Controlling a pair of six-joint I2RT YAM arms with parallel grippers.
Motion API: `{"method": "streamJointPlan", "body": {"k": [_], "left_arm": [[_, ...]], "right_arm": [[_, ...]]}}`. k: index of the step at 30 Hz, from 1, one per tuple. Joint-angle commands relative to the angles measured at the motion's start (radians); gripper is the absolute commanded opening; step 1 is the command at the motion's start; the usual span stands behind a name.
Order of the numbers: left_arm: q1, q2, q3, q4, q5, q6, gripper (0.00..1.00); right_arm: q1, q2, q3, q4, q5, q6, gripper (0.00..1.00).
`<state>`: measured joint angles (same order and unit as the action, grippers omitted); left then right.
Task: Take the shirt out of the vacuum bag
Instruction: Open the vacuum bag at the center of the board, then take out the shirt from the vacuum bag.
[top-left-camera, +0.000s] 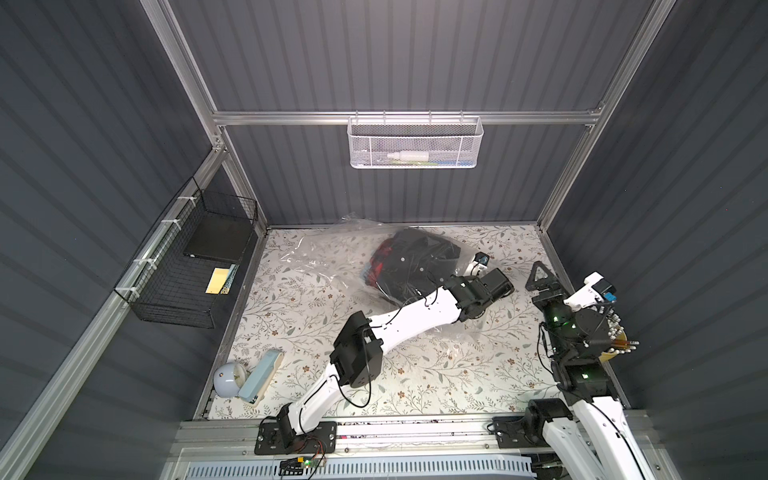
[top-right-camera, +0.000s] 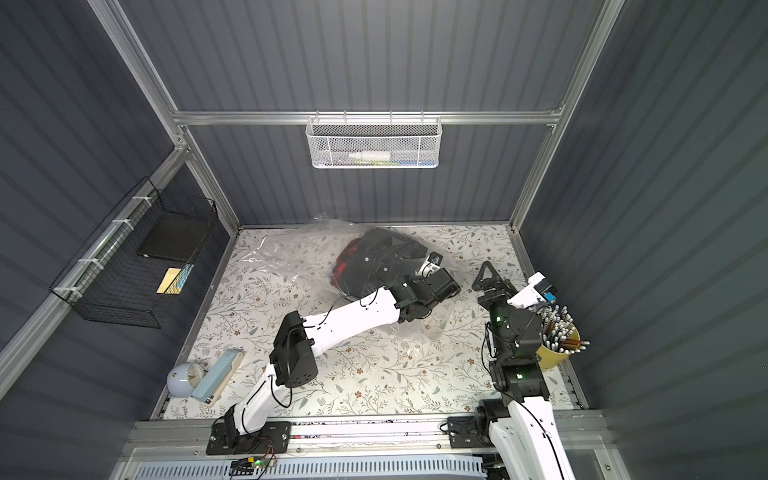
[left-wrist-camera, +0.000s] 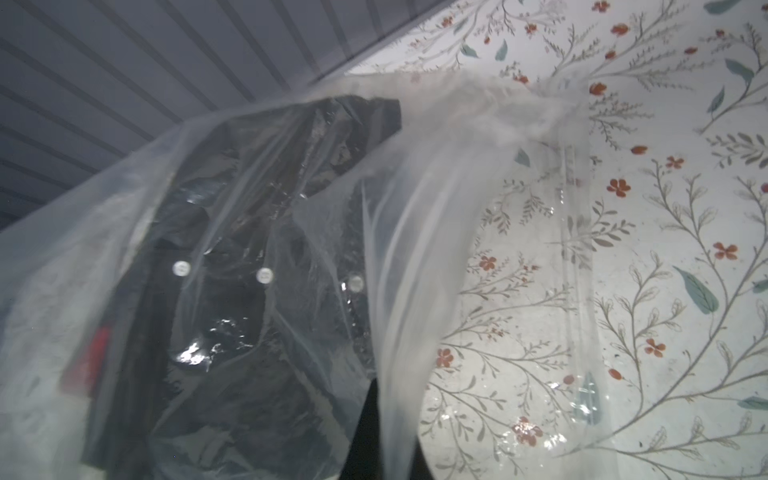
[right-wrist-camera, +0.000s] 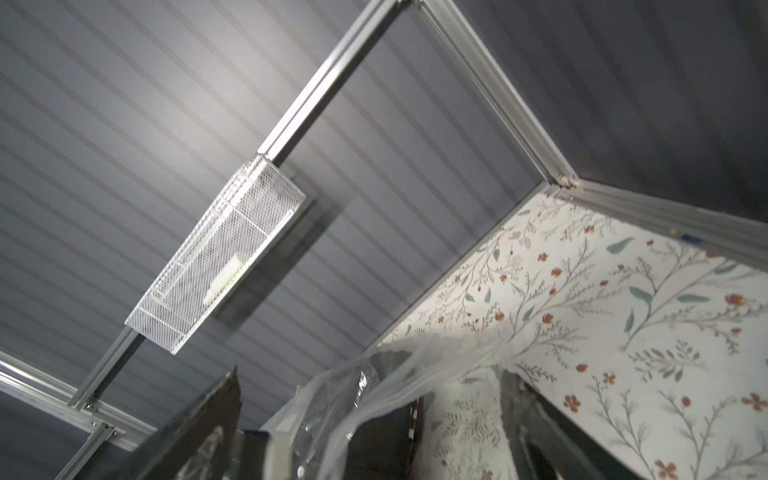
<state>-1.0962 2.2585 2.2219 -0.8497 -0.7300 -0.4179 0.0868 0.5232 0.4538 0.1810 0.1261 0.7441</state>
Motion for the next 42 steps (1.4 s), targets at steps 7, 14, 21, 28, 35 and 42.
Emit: {"method": "streamJointPlan", "body": {"k": [7,14,21,28,35,42], "left_arm": [[0.049,-0.288,-0.166,-0.027,-0.129,0.043,0.00],[0.070,-0.341,-0.290,-0.035,-0.123,0.001,0.00],[0.070,-0.349,-0.327,-0.044,-0.124,-0.034,0.00],[0.070,-0.403,-0.382,-0.018,-0.129,-0.050,0.00],[0.069,-0.449,-0.459,0.039,-0.122,-0.087,0.00],[0.070,-0.504,-0.565,0.121,-0.113,-0.095,0.00]], "right_arm": [[-0.001,0.072,-0.068,0.069,-0.227,0.133,0.99],[0.024,0.249,-0.134,0.290,-0.456,0.208,0.89],[0.243,0.415,-0.146,0.424,-0.308,0.135,0.74],[0.295,0.623,-0.125,0.525,-0.264,0.144,0.69],[0.296,0.893,-0.042,0.660,-0.330,0.166,0.64],[0.318,1.029,0.057,0.702,-0.333,0.135,0.64]]}}
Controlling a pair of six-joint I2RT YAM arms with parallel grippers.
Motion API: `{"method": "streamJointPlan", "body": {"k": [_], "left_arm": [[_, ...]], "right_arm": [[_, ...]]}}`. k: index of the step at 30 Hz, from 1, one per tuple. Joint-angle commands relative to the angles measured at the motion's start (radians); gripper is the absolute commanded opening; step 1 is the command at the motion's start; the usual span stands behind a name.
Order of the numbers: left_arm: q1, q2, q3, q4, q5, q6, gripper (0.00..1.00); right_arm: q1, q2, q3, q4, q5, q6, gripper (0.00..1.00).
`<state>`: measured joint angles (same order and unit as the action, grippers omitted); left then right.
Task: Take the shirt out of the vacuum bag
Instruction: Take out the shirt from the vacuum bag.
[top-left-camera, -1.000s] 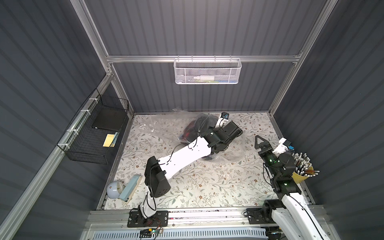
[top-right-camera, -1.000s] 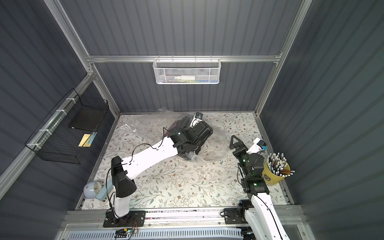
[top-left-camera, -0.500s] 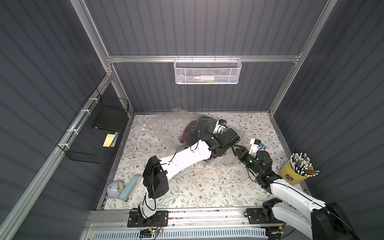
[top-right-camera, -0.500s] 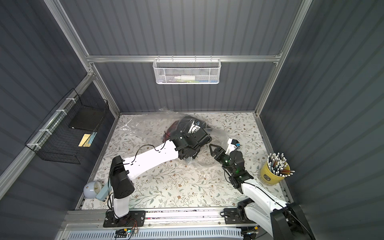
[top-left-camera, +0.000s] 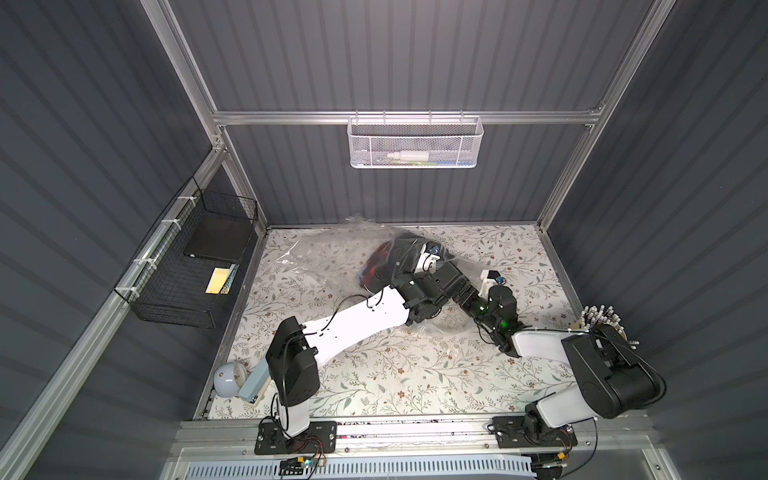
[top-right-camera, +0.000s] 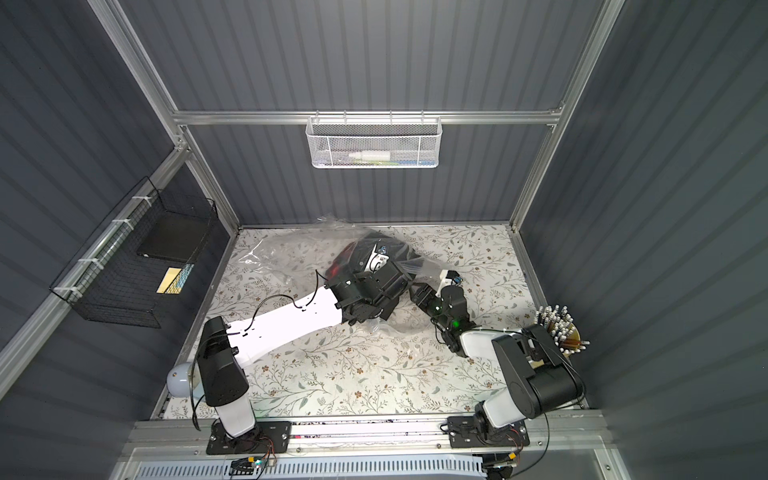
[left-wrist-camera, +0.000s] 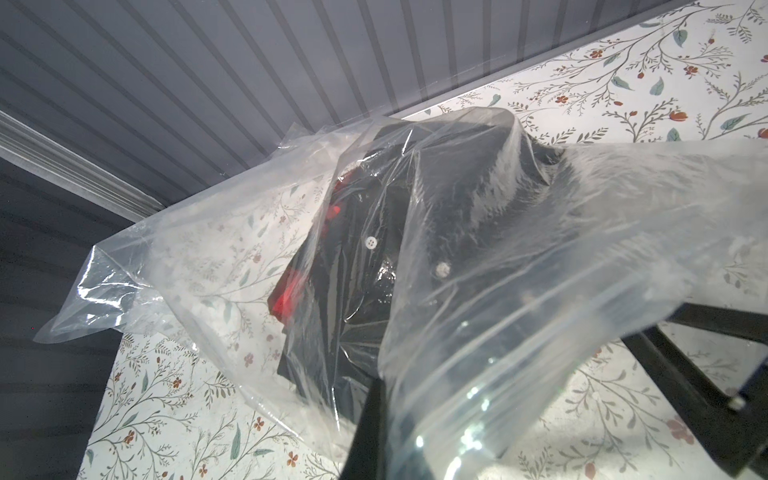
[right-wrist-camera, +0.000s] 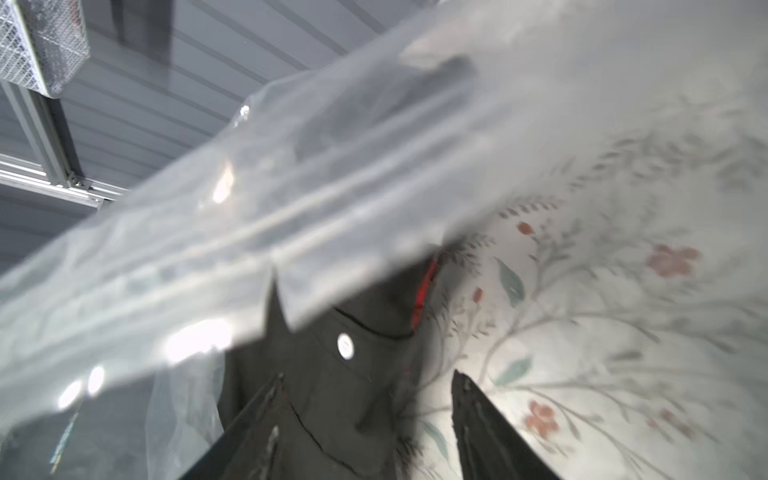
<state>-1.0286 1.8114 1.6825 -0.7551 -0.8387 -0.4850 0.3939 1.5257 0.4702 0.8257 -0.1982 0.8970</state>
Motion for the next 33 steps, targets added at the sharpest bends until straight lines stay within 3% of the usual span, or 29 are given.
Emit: {"method": "streamJointPlan", "body": {"k": [1,9,33], "left_arm": [[0.002,-0.060,-0.032,0.034,-0.005,-0.030,0.00],[0.001,-0.074,-0.058,0.045,-0.004,-0.046,0.00],[0.001,-0.101,-0.138,0.077,-0.016,-0.064,0.00]], "right_arm": [[0.018,0.043,0.053,0.065,-0.009,-0.022,0.64],[0.038,0.168,0.052,0.173,-0.032,0.014,0.64],[0.135,0.248,0.108,0.189,-0.015,-0.009,0.60]]}}
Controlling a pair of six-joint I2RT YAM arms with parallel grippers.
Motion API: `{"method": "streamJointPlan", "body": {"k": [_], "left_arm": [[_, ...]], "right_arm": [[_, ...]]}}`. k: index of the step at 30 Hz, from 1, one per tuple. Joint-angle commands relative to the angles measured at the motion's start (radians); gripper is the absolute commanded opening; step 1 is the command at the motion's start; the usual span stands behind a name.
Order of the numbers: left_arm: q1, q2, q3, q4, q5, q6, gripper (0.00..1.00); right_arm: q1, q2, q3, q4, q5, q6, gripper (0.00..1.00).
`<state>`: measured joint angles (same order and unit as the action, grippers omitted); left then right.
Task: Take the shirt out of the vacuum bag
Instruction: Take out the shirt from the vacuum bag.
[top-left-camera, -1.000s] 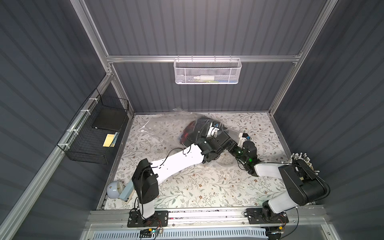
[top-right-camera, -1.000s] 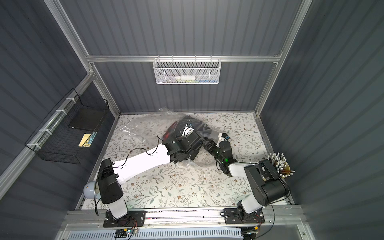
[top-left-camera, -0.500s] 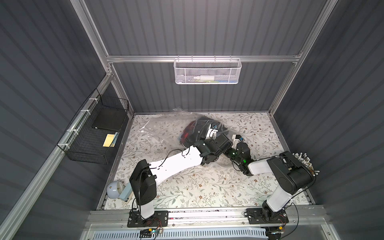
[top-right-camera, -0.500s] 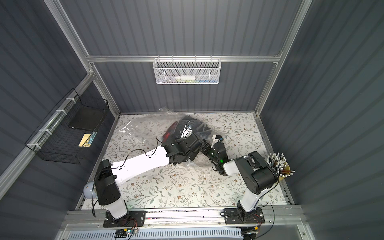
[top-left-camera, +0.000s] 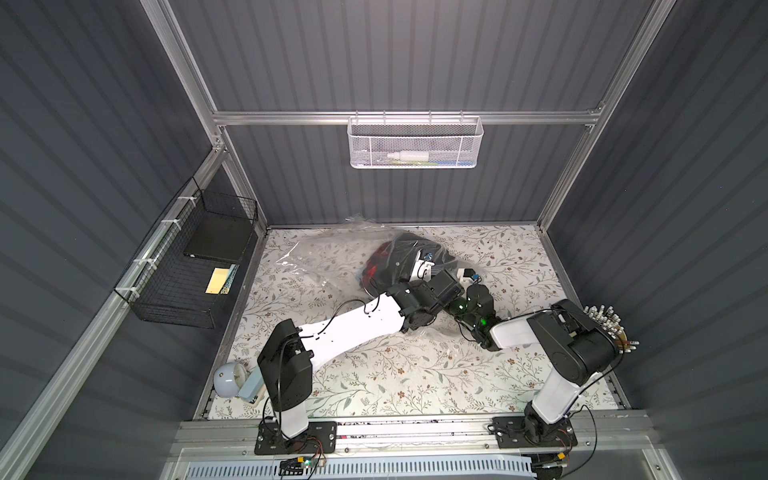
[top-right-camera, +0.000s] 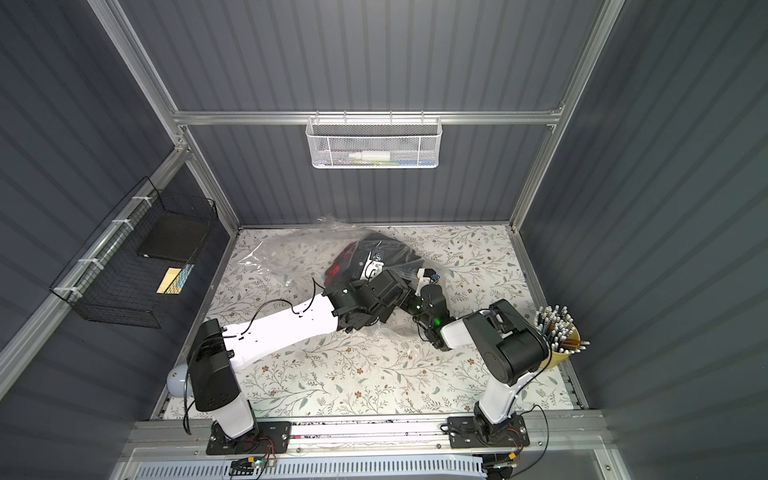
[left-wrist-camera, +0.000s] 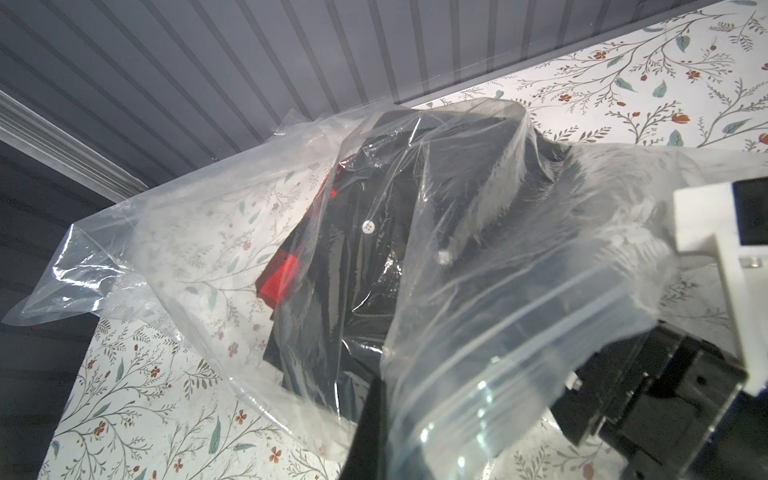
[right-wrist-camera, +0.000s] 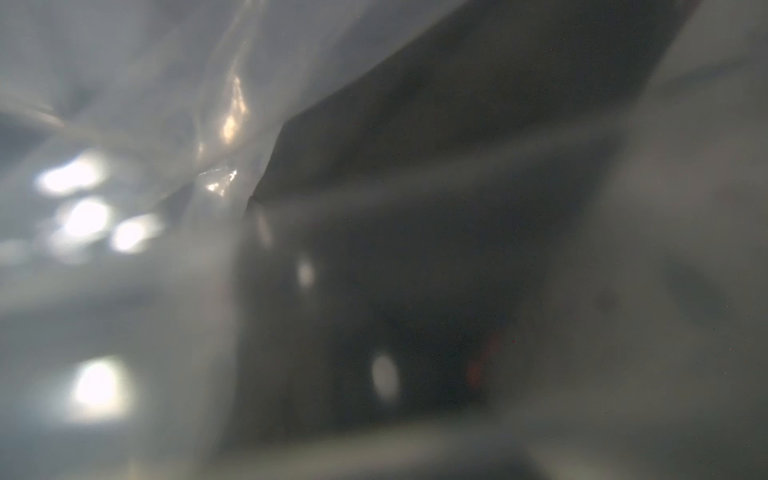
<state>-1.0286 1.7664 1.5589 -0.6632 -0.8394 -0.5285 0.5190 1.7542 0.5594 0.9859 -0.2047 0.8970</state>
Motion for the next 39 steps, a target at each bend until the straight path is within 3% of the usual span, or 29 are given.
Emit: {"method": "streamJointPlan", "body": {"k": [1,8,11,22,27,29,35,39], "left_arm": [[0.002,-0.058,-0.017,-0.015,-0.015,-0.029,0.00],[0.001,-0.058,-0.028,-0.018,-0.013,-0.037,0.00],[0.001,-0.056,-0.033,-0.018,-0.012,-0.039,0.00],[0.001,-0.050,-0.042,-0.034,0.006,-0.071,0.00],[0.001,-0.048,-0.041,-0.036,0.014,-0.076,0.00],[0.002,-0.050,-0.040,-0.037,0.017,-0.079,0.00],[0.001,-0.054,-0.048,-0.039,0.022,-0.091,0.00],[0.001,-0.057,-0.052,-0.041,0.023,-0.097,0.00]], "right_arm": [[0.012,0.019,0.020,0.030,-0.009,-0.009,0.59],[0.016,-0.003,0.017,0.039,-0.001,-0.014,0.52],[0.016,-0.030,0.013,0.028,0.014,-0.028,0.44],[0.016,-0.133,0.013,-0.121,0.109,-0.132,0.43],[0.015,-0.127,0.006,-0.116,0.114,-0.133,0.27],[0.016,-0.117,0.008,-0.115,0.120,-0.129,0.27],[0.014,-0.058,0.033,-0.050,0.086,-0.120,0.43],[0.016,-0.027,0.042,0.001,0.077,-0.111,0.43]]}}
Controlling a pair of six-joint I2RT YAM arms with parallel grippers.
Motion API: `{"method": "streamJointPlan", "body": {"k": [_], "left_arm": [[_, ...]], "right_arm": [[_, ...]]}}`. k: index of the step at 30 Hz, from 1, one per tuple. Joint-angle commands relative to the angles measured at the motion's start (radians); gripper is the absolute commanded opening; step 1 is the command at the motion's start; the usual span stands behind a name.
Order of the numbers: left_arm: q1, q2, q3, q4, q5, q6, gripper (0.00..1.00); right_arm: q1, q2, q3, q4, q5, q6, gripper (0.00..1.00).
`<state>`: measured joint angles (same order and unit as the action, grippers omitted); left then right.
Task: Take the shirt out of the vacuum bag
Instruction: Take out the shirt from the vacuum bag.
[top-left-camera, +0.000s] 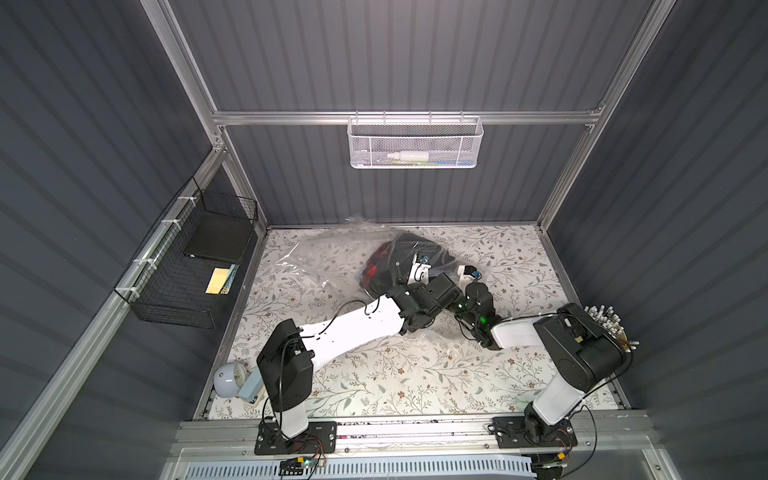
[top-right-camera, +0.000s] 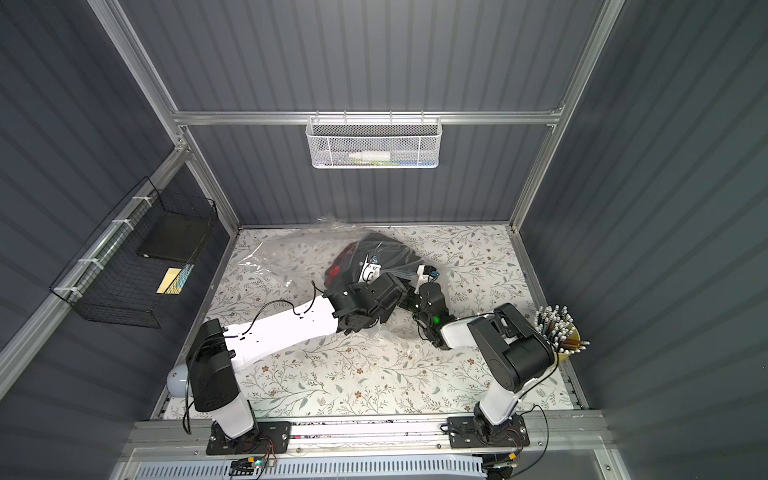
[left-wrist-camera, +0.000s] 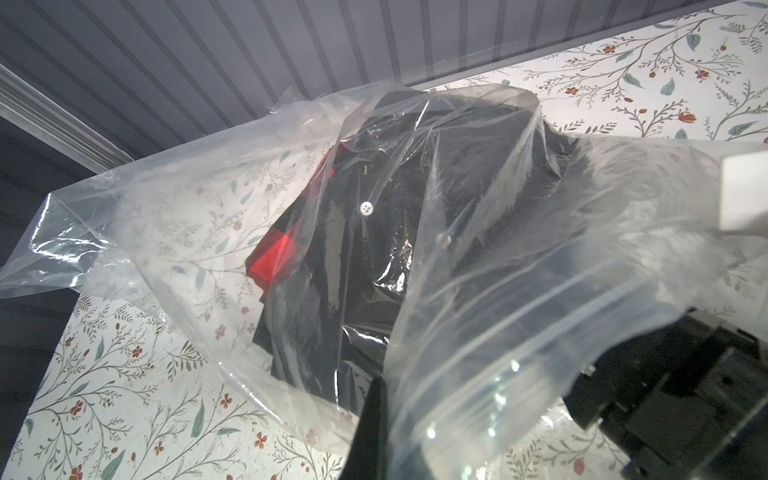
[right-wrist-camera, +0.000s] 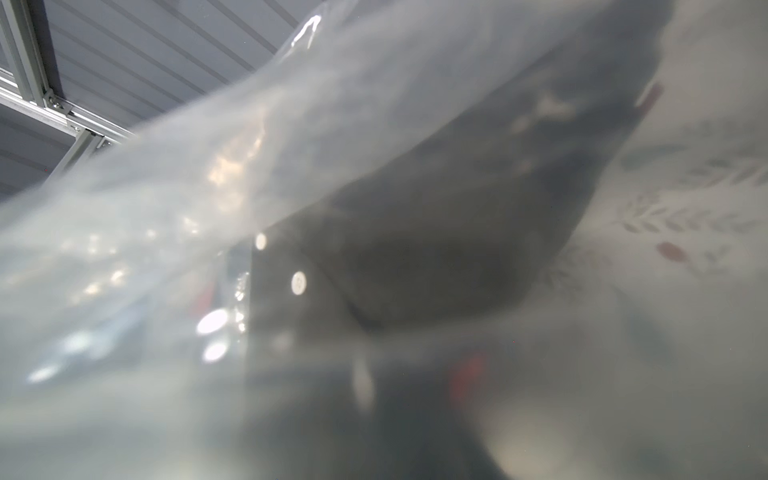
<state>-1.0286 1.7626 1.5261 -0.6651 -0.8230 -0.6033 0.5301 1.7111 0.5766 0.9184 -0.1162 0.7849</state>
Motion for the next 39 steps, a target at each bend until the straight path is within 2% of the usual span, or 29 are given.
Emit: {"method": "streamJointPlan", "body": {"k": [1,7,11,16,26,39], "left_arm": [[0.001,-0.054,-0.021,-0.039,0.006,-0.024,0.00],[0.001,-0.054,-0.036,-0.039,0.016,-0.043,0.00],[0.001,-0.049,-0.043,-0.041,0.018,-0.054,0.00],[0.002,-0.049,-0.050,-0.036,0.019,-0.062,0.00],[0.002,-0.043,-0.045,-0.030,0.018,-0.053,0.00],[0.002,-0.034,-0.064,-0.016,0.017,-0.052,0.00]], "right_arm": [[0.005,0.021,0.030,0.072,-0.010,0.000,0.43],[0.004,0.018,0.045,0.089,-0.016,-0.006,0.37],[0.004,0.006,0.069,0.063,-0.022,-0.025,0.23],[0.004,-0.027,0.064,0.023,-0.010,-0.051,0.00],[0.003,-0.147,-0.041,-0.064,0.059,-0.104,0.00],[0.005,-0.374,-0.191,-0.143,0.074,-0.125,0.00]]}}
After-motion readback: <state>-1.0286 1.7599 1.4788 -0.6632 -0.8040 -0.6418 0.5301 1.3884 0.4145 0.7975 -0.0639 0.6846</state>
